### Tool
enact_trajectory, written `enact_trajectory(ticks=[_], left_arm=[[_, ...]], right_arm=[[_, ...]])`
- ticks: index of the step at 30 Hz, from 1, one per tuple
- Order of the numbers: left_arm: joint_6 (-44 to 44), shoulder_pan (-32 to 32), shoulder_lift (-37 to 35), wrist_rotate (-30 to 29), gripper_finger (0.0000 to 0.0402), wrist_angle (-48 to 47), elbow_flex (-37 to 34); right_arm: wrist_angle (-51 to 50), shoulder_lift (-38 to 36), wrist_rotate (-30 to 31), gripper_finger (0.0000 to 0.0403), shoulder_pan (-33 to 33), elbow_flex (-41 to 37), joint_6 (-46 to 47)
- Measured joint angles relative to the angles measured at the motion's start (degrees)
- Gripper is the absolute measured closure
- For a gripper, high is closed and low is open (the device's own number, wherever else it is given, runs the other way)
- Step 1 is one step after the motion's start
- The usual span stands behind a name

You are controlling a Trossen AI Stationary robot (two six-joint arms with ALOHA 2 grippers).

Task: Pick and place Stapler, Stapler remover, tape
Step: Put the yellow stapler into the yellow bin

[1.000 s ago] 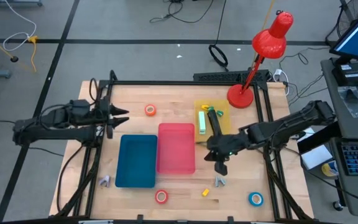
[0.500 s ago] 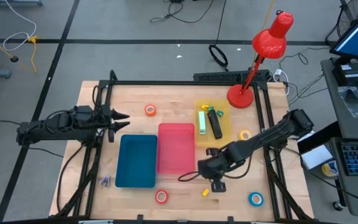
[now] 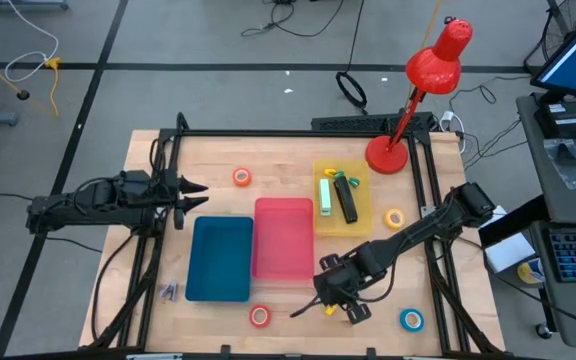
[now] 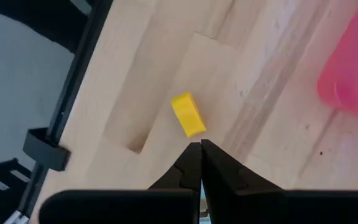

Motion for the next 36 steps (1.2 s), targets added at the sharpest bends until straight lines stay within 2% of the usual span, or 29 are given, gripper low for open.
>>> enact_trajectory(ticks=[6,10,20,28,32,36], left_arm=[[-1.21,0.00,0.00,0.03,0.0256,0.01,0.00],[-2.07,0.00,0.02,0.07,0.0256,-0.29,0.00],[-2.62,0.00,0.02,0.11,0.0256,-0.35,0.00],[-2.57,0.00,0.02,0.15,0.0256,-0.35,0.00],[-2.62,0.00,0.02,0.17,0.0256,-0.35,0.00],[-2.64,0.00,0.02,0.17,0.0256,-0.35,0.00]], right_arm=[[5.66,0.75,-0.14,0.0403,1.21,-0.26,-0.40],[11.29,0.57,-0.18,0.0403,1.68,-2.27,2.66],[12.33,0.68,-0.09,0.0403,1.71,-5.76,16.06],[12.50,0.68,-0.05,0.0402,1.66,-6.03,14.56],[12.51,0.68,-0.06,0.0383,1.66,-6.03,14.22],[12.47,0.68,-0.06,0.0342,1.66,-6.03,12.97]])
